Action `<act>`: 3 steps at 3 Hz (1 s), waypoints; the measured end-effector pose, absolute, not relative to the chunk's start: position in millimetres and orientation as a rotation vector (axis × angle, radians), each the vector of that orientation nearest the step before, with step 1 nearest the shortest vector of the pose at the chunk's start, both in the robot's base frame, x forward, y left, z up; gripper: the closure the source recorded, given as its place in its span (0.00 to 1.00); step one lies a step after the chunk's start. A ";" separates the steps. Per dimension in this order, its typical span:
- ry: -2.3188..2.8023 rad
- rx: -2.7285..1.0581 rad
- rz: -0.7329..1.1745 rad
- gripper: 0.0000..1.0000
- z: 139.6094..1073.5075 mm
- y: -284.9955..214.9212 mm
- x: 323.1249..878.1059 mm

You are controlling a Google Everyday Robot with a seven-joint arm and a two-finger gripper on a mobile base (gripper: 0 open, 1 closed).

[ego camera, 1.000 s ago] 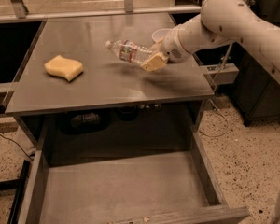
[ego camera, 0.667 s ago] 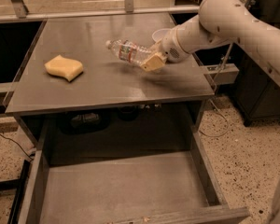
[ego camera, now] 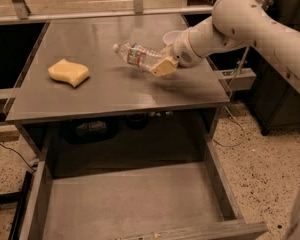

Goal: Pick water bottle from top drawer and place on counter

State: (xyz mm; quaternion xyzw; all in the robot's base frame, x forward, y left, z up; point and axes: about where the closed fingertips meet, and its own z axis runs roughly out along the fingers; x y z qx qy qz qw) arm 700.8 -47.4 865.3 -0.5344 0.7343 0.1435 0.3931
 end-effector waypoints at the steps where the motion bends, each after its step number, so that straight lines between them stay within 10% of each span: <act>1: 1.864 -1.356 0.364 0.36 865.2 -47.3 700.8; 3: 1.864 -1.357 0.364 0.00 865.2 -47.2 700.8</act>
Offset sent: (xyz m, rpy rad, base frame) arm 0.0000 0.0000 0.0000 0.0000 0.0000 0.0000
